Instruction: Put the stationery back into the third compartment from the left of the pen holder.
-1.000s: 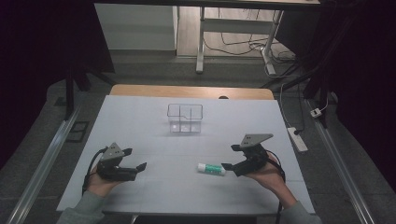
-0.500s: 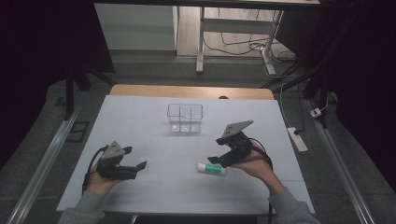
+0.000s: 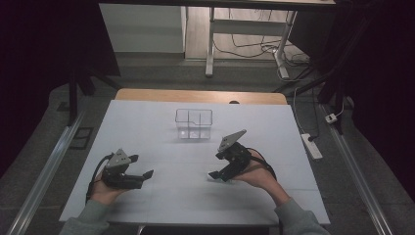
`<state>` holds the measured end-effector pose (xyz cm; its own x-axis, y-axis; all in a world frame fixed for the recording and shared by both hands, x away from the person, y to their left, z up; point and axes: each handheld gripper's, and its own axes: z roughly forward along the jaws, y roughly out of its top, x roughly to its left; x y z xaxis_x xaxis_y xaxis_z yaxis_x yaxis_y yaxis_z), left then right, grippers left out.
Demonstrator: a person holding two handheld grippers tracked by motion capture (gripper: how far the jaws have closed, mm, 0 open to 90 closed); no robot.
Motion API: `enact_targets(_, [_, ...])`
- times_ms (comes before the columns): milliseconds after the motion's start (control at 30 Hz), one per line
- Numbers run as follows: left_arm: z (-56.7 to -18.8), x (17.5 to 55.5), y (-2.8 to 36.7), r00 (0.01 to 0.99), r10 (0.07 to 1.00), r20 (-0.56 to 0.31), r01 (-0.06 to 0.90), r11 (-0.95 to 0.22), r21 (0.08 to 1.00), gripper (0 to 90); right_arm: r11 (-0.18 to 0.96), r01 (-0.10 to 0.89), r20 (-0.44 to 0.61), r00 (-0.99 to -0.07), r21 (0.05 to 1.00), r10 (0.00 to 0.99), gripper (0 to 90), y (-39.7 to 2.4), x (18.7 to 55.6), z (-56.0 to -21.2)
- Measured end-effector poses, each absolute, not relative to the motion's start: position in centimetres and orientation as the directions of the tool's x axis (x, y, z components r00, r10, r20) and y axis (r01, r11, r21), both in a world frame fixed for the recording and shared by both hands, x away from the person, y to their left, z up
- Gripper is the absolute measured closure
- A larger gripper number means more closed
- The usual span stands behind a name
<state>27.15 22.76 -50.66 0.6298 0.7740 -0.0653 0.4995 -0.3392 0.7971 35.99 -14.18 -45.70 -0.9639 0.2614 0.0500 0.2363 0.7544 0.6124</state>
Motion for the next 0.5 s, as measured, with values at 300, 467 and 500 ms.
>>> enact_targets(300, [-50.8,27.3,22.7,0.630,0.774,-0.063,0.504,-0.345,0.792,16.6,0.800,0.244,0.056,-0.965,0.549,0.256,25.5,-13.4,36.9,-47.6])
enact_targets(467, [-50.8,27.4,22.8,0.628,0.775,-0.068,0.506,-0.340,0.793,16.6,0.831,0.241,0.054,-0.967,0.502,0.247,27.7,-12.8,37.0,-48.6])
enact_targets(500, [-50.8,27.4,22.8,0.629,0.775,-0.070,0.507,-0.340,0.792,16.6,0.836,0.239,0.052,-0.968,0.494,0.246,28.2,-12.7,36.9,-48.8])
